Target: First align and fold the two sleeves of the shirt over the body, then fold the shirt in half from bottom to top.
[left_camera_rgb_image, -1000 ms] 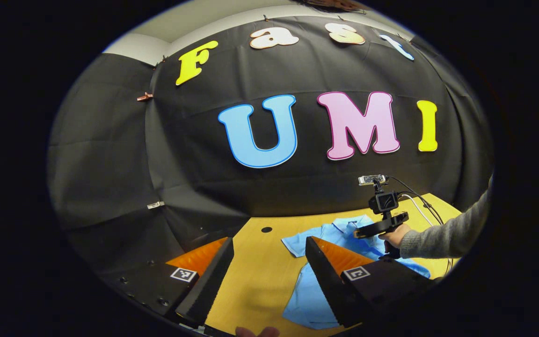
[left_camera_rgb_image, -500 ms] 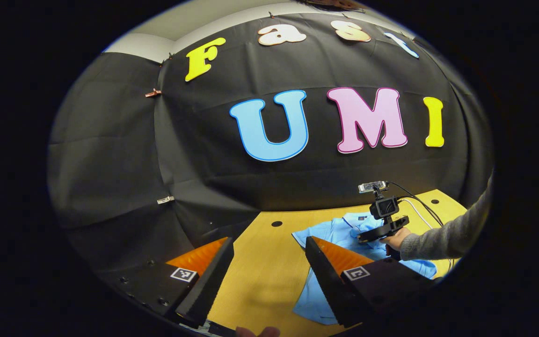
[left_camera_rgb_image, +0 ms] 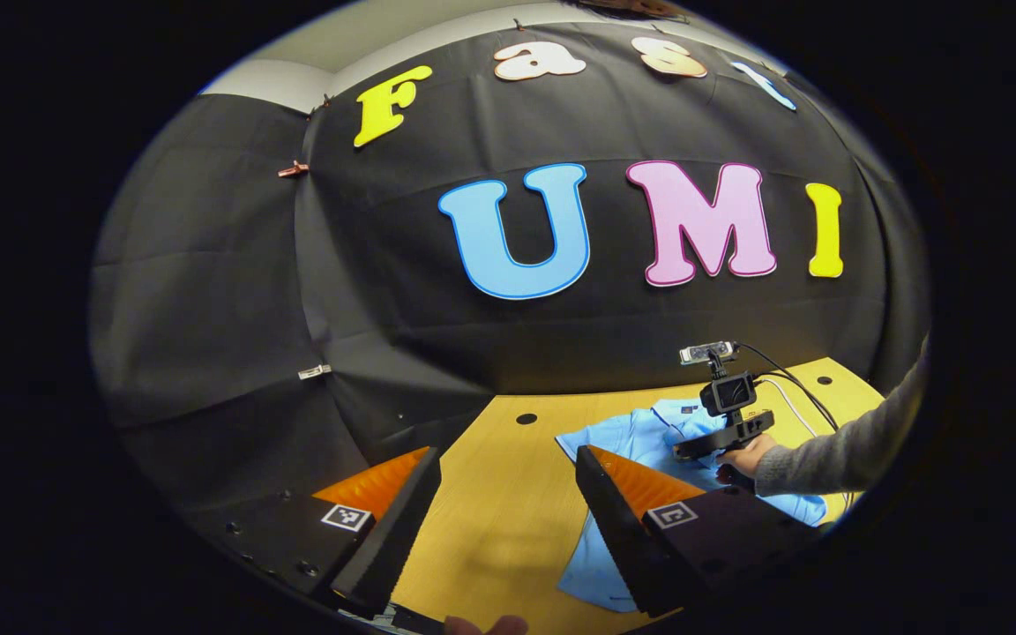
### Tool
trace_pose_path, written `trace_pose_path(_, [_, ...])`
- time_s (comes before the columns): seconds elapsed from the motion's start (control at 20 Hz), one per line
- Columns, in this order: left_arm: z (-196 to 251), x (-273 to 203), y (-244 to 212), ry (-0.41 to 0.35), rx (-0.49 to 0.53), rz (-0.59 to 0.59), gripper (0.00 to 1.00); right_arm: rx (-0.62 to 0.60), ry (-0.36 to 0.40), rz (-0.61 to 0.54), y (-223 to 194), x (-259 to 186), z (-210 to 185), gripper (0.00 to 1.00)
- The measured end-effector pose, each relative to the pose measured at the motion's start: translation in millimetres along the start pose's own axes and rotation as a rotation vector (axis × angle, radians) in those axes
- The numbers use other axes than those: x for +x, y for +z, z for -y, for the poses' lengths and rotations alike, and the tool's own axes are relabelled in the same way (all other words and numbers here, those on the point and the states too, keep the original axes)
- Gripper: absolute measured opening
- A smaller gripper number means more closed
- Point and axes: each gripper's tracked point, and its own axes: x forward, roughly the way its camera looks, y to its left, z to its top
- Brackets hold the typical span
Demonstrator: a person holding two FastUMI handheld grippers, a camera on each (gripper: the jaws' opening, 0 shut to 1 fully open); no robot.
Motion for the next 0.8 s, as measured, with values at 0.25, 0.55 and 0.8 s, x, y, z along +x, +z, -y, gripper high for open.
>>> trace_pose_path(0.25, [-0.8,6.1,-2.7,-0.004,-0.001,-0.009,0.98,0.002,0.024,0.032,2.4,-2.1,-13.0,0.67])
trace_pose_path(0.55, [22.3,58.6,-40.3,-0.086,-0.027,-0.121,0.98,0.001,0.044,0.130,22.7,-14.6,-16.4,0.85])
trace_pose_path(0.8, [49.2,145.2,-58.3,-0.146,-0.031,-0.161,0.98,-0.002,0.059,0.235,44.6,-44.1,-13.0,0.86])
